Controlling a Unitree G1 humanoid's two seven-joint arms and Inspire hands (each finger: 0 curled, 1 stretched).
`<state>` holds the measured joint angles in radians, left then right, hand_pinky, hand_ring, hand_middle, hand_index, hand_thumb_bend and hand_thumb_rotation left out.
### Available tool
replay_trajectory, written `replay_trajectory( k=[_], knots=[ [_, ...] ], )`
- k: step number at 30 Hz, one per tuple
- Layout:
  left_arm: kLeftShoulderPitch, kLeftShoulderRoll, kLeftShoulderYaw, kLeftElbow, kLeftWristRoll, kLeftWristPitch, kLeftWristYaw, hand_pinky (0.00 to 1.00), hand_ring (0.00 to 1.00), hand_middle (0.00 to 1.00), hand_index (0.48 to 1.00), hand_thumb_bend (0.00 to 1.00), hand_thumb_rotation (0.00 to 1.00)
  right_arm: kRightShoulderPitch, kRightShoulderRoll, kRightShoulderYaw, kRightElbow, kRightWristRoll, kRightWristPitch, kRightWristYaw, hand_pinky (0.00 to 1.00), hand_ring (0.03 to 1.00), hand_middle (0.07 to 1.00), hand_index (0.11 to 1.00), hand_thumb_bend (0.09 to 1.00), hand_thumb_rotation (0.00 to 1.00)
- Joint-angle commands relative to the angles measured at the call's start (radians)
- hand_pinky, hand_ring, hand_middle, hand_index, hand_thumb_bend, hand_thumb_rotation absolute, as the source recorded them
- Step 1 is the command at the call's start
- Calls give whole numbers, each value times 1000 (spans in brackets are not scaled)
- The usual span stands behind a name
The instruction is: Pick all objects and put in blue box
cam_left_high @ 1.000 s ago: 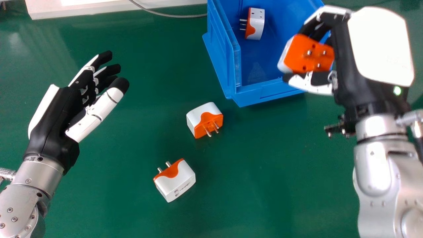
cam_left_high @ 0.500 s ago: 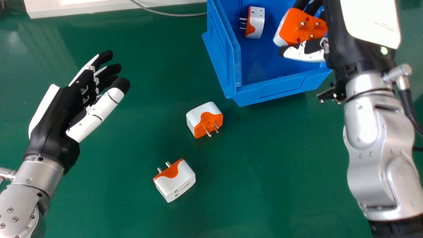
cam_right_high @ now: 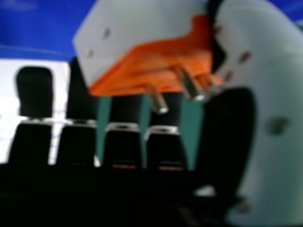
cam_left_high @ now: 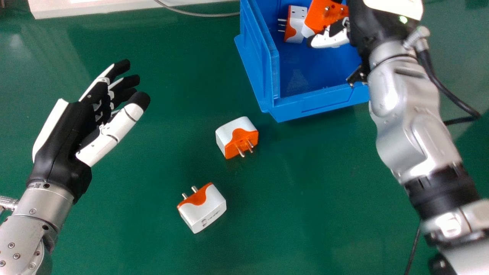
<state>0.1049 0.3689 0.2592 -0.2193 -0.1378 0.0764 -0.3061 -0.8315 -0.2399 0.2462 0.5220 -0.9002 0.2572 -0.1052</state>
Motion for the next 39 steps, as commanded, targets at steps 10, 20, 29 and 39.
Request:
replay_trajectory(
  k=[10,20,29,39],
  knots=[
    [22,-8,0,-41,-6,-17,3,826,897,900,925,588,599,-326,8,136,453,14,-29,-98,327,437,523,520,492,0],
    [43,-23,-14,-91,2,9,19,835,899,901,923,622,617,-401,22,189,597,65,-49,-90,337,444,523,511,496,0],
    [34,-24,-24,-98,7,22,30,840,901,902,923,635,627,-391,22,201,608,114,-58,-78,339,448,504,504,498,0],
    [18,-26,-33,-85,13,20,36,842,902,901,923,651,637,-381,10,199,616,171,-56,-58,337,450,516,517,497,0]
  ],
)
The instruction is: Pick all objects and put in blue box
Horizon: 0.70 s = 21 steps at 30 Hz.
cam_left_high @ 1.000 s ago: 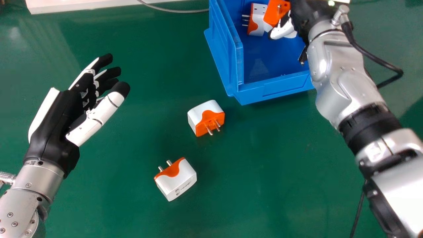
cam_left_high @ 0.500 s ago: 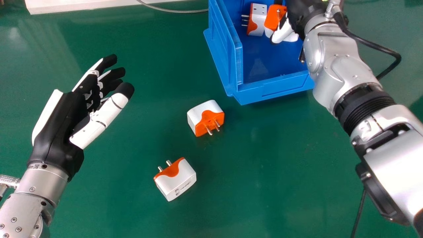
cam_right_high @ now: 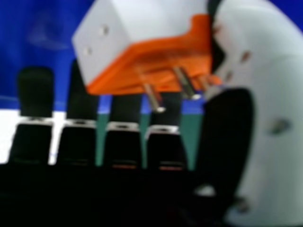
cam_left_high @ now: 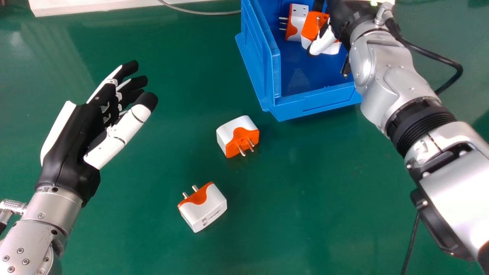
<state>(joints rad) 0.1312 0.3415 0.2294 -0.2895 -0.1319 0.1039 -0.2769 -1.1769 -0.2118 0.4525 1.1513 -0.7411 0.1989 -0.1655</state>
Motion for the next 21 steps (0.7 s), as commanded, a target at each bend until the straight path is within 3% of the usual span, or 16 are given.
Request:
replay_trajectory(
  k=[1,2,4,10,21],
  knots=[
    [-9,0,-4,-15,8,-7,7,842,902,901,923,651,637,-33,-21,-10,-18,17,1,4,337,450,516,517,497,0],
    [-10,0,-5,-14,9,-8,7,843,902,902,923,652,638,-30,-24,-13,-24,22,0,4,339,452,517,514,497,0],
    [-15,2,-5,-7,11,-8,8,842,901,901,922,647,638,-20,-27,-18,-32,35,-6,2,529,675,721,685,598,41],
    [-23,2,-10,0,14,-7,10,839,899,900,921,636,633,-14,-33,-11,-33,45,-13,-9,743,908,940,882,678,150],
    [-23,2,-16,-1,23,-8,15,837,897,899,920,616,624,-4,-38,6,-33,32,-5,-33,812,973,997,949,688,205]
  ],
)
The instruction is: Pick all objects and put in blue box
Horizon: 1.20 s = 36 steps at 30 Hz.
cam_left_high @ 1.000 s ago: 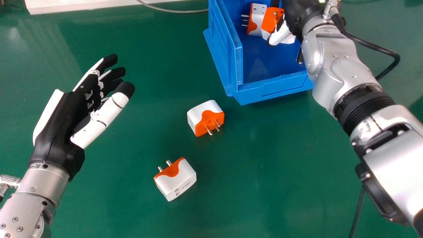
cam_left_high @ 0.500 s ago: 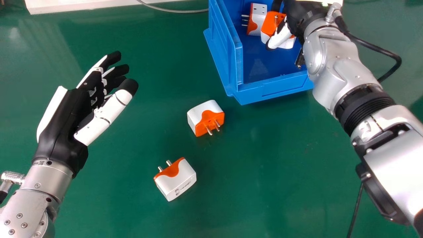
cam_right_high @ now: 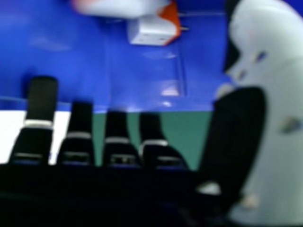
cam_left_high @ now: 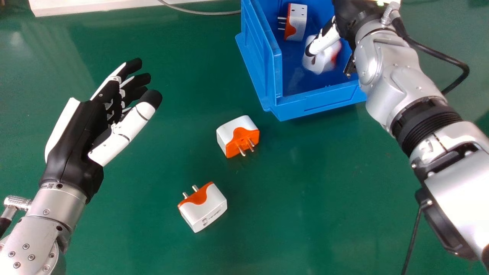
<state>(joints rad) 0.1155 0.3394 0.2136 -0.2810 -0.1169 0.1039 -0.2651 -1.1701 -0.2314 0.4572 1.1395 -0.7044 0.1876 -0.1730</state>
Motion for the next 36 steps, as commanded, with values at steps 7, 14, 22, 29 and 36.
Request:
replay_trajectory(
  k=[7,14,22,29,36],
  knots=[
    [-8,6,1,-4,6,-11,1,841,899,900,921,619,625,-8,-19,9,-26,-7,18,-27,820,976,1000,951,665,212],
    [-11,6,1,1,5,-15,0,840,899,901,921,616,623,5,-22,5,-51,-3,26,-36,815,971,1000,950,655,215],
    [-14,8,-2,3,7,-15,-1,840,898,900,920,606,619,141,-43,-17,-260,-6,24,-115,810,963,1000,947,638,168],
    [-14,6,-10,-6,16,-12,5,839,898,899,919,622,625,401,-65,-87,-696,-31,103,-147,808,954,996,940,611,102],
    [-18,9,-15,-11,22,-12,8,826,890,892,914,675,650,686,-63,-99,-1111,-102,151,-141,795,935,984,924,572,30]
  ],
)
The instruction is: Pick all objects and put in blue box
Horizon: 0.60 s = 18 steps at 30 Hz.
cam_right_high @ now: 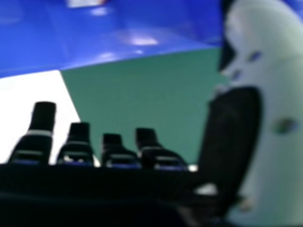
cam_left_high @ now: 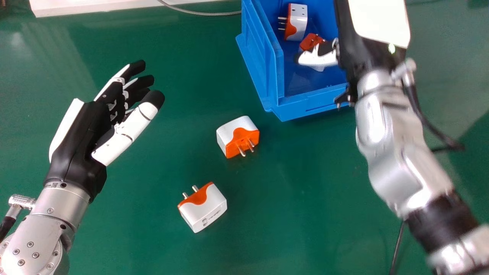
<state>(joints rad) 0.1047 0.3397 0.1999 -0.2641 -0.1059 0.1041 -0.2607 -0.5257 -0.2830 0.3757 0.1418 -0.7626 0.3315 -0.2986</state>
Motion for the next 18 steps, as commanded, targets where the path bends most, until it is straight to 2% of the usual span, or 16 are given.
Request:
replay_trajectory(
  k=[1,7,14,18],
  knots=[
    [-9,9,-1,-26,11,-13,2,826,890,892,914,675,650,82,-11,-15,-158,-59,9,-18,795,935,984,924,572,30],
    [-22,9,1,-3,15,-27,-3,819,886,889,912,672,653,271,-1,-17,-345,-135,-3,-24,799,930,972,898,536,60],
    [-28,7,-4,27,24,-51,-3,819,886,889,912,669,651,452,26,-10,-486,-189,-27,-31,808,937,970,893,526,66],
    [-28,3,-3,67,21,-87,-8,820,887,890,913,663,648,569,37,4,-521,-192,-84,-66,812,939,968,892,521,60]
  ],
)
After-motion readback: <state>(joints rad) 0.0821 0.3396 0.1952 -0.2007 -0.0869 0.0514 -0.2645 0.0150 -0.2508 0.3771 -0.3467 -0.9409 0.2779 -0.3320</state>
